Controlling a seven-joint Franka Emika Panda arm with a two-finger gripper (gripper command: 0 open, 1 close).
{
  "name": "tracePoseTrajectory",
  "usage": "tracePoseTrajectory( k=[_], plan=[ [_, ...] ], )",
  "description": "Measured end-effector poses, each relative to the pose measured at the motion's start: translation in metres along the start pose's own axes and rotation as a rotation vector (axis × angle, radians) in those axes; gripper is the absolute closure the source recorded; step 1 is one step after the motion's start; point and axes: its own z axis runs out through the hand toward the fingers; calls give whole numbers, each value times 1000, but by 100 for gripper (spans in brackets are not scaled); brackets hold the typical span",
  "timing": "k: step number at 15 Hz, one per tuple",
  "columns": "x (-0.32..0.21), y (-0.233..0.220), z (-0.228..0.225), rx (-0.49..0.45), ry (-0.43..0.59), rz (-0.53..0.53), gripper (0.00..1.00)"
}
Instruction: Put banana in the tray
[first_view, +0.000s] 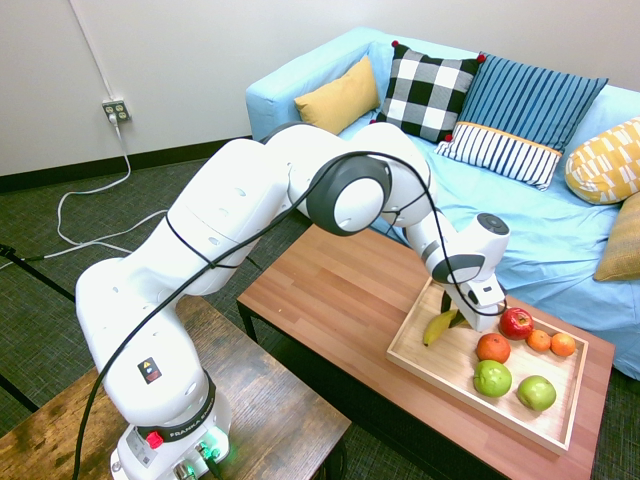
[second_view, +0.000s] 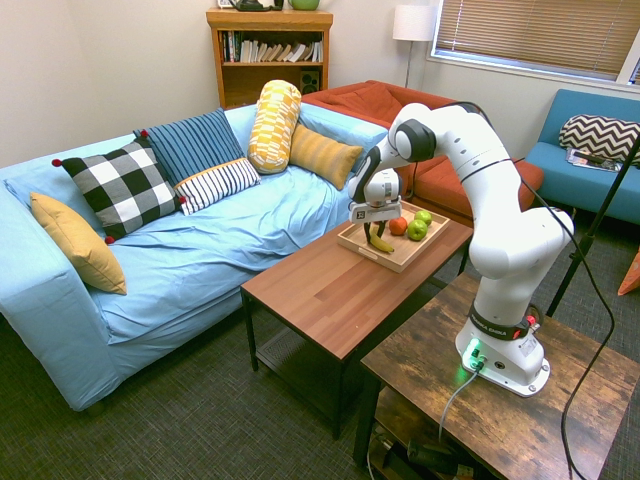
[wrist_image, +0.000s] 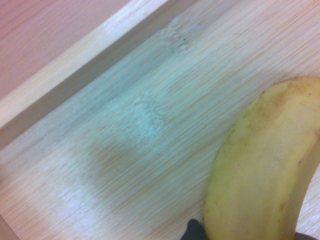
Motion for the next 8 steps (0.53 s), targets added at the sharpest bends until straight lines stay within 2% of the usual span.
tracePoseTrajectory(
  k=[8],
  plan=[
    [1, 3, -8, 5, 2, -21, 0]
  ],
)
